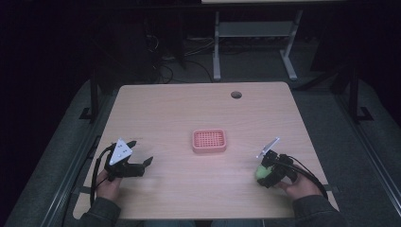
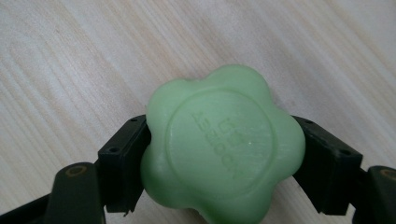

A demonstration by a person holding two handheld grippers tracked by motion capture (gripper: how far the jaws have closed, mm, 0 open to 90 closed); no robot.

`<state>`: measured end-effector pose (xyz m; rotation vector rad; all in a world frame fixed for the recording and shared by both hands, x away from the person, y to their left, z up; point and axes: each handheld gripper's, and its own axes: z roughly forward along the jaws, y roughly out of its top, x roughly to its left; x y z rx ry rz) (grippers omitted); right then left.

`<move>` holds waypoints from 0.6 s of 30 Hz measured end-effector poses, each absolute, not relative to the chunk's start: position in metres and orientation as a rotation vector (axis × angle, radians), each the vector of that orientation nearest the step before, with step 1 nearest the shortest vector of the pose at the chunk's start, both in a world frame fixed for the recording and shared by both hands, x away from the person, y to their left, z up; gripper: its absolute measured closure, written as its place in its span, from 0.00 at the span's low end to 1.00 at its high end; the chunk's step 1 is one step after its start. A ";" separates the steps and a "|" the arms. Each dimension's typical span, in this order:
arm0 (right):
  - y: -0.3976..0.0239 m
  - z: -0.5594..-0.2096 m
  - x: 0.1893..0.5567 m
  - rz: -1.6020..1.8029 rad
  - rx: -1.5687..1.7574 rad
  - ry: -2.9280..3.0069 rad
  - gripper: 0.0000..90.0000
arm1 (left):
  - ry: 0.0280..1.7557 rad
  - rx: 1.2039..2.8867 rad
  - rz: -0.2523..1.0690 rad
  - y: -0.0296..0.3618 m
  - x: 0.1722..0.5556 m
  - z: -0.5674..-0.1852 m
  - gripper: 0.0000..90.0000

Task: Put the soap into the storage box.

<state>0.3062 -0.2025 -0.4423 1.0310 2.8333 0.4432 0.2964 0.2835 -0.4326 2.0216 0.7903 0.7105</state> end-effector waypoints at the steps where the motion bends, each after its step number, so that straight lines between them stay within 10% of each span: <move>1: -0.203 -0.442 0.306 0.447 1.028 2.834 0.29 | 0.792 2.020 0.711 0.283 0.297 -0.433 0.16; 18: -0.196 -0.445 0.315 0.261 1.076 2.887 0.27 | 0.787 2.022 0.709 0.283 0.297 -0.433 0.16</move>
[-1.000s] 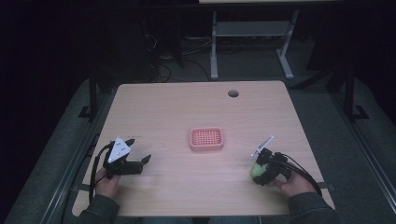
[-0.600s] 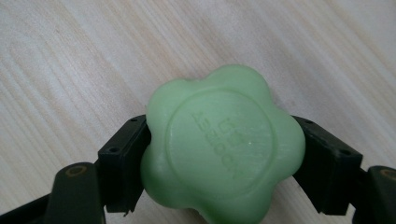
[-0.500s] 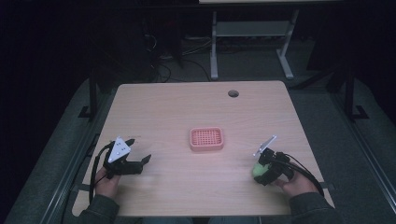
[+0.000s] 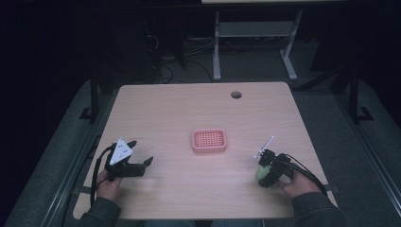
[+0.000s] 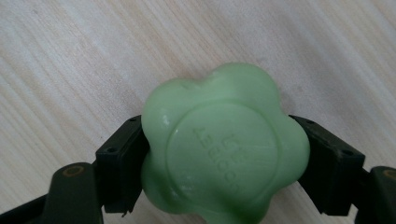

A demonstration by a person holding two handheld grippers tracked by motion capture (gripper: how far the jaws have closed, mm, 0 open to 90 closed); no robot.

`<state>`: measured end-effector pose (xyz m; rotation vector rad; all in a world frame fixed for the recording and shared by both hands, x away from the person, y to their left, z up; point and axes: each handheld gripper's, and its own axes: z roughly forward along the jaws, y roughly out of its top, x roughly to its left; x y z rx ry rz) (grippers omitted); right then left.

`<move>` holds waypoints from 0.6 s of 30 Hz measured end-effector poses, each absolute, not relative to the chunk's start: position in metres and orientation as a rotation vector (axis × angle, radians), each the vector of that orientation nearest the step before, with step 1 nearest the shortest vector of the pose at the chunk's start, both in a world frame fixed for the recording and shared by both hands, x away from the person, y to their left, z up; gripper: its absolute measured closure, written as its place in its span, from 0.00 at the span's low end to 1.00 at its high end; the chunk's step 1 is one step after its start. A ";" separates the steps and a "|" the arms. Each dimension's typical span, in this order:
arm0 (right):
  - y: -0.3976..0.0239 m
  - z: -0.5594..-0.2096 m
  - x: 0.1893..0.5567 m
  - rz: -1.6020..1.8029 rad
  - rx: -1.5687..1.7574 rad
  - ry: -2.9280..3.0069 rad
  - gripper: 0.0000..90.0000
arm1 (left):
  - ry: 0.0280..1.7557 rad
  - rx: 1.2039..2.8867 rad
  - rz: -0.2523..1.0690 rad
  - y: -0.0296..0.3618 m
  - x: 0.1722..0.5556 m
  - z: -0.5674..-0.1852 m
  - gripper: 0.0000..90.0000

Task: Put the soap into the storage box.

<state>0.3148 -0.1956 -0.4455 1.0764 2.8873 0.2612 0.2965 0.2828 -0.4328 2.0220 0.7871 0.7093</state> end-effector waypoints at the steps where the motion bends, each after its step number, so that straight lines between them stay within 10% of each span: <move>1: -0.195 -0.445 0.316 0.244 1.080 2.893 0.27 | 0.786 2.022 0.711 0.283 0.296 -0.433 0.16; 18: -0.195 -0.445 0.312 0.316 1.049 2.881 0.29 | 0.786 2.021 0.709 0.283 0.296 -0.432 0.16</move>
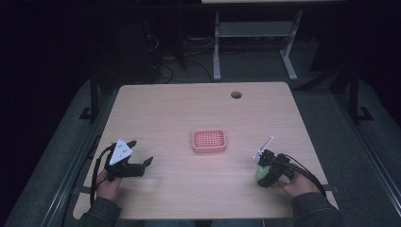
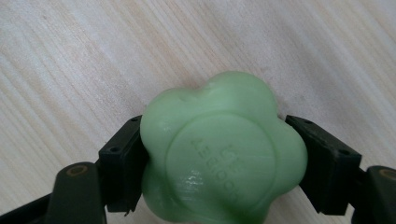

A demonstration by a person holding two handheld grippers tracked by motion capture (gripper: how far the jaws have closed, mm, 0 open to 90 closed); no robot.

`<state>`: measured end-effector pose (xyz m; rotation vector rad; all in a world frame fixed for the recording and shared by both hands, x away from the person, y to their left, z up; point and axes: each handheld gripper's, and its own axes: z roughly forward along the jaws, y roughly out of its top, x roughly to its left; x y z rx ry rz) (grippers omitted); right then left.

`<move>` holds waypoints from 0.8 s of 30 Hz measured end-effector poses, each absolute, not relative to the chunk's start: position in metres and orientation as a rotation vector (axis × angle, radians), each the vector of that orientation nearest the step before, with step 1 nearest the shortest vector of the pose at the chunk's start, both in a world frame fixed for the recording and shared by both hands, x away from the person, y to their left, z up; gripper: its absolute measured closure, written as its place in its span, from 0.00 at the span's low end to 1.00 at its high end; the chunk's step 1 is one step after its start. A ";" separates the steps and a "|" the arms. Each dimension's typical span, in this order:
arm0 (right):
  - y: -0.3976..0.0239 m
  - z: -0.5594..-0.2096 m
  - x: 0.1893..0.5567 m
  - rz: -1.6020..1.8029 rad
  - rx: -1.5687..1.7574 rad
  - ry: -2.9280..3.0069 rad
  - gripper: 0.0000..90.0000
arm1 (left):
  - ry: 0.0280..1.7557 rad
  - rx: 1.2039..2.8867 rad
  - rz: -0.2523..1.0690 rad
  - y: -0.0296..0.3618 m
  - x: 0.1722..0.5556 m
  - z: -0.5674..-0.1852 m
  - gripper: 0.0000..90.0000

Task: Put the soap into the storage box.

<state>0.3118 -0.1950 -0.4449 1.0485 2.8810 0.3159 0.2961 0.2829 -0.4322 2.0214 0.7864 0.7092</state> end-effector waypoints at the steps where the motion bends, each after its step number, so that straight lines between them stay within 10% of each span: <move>1: -0.195 -0.445 0.312 0.320 1.047 2.882 0.29 | 0.788 2.021 0.709 0.283 0.296 -0.432 0.16; 24: -0.166 -0.413 0.334 0.434 0.923 2.891 0.29 | 0.792 2.015 0.705 0.283 0.296 -0.432 0.16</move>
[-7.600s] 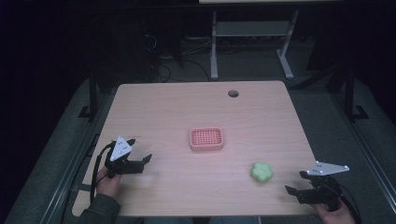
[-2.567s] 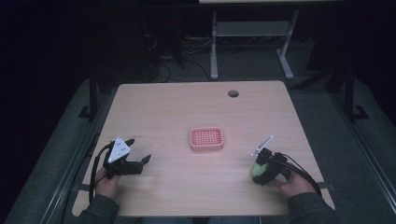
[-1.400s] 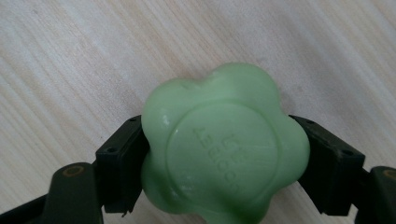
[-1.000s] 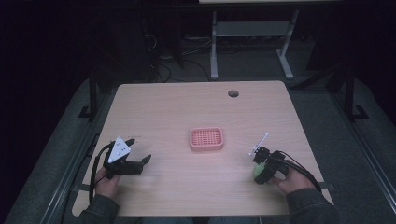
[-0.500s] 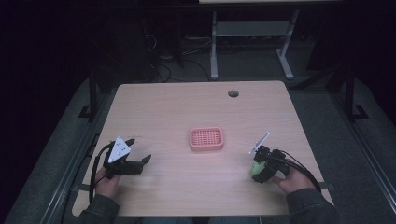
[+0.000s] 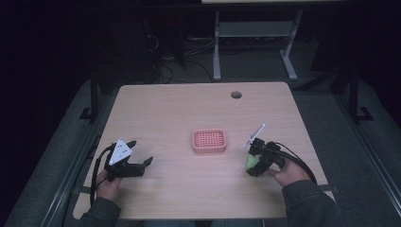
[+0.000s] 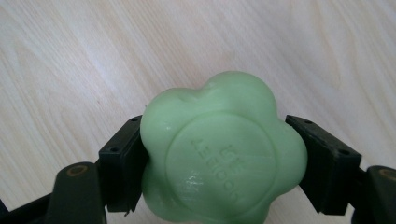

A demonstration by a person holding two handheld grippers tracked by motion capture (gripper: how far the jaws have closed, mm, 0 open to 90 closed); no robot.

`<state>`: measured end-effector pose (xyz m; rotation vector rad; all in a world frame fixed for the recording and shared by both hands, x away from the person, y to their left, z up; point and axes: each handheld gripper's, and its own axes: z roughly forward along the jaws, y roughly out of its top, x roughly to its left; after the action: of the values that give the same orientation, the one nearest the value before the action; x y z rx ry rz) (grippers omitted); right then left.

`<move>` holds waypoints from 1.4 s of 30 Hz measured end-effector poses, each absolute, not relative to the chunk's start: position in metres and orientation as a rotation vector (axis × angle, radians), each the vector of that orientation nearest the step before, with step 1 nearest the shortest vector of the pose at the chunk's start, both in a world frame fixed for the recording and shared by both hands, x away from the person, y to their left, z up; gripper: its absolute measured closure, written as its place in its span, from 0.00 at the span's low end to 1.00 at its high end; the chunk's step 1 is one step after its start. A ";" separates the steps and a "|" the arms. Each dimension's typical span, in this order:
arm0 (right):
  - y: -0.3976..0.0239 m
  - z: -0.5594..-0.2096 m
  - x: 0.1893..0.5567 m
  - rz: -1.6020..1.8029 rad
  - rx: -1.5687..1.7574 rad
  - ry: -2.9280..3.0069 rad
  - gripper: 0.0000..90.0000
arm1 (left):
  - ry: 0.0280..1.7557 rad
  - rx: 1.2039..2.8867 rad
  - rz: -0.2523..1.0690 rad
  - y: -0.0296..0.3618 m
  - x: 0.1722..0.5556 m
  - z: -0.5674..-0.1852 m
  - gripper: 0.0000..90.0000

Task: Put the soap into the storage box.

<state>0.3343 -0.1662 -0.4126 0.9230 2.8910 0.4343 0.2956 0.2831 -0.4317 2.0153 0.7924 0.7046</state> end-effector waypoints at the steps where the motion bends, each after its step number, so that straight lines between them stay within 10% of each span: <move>1: -0.165 -0.412 0.336 0.437 0.917 2.895 0.29 | 0.794 2.016 0.704 0.283 0.295 -0.432 0.16; 42: -0.125 -0.394 0.384 0.493 0.861 2.948 0.29 | 0.799 2.010 0.701 0.284 0.295 -0.431 0.16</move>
<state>0.3844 -0.1248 -0.3942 0.8612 2.9481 0.4931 0.2954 0.2839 -0.4310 2.0103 0.7985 0.7012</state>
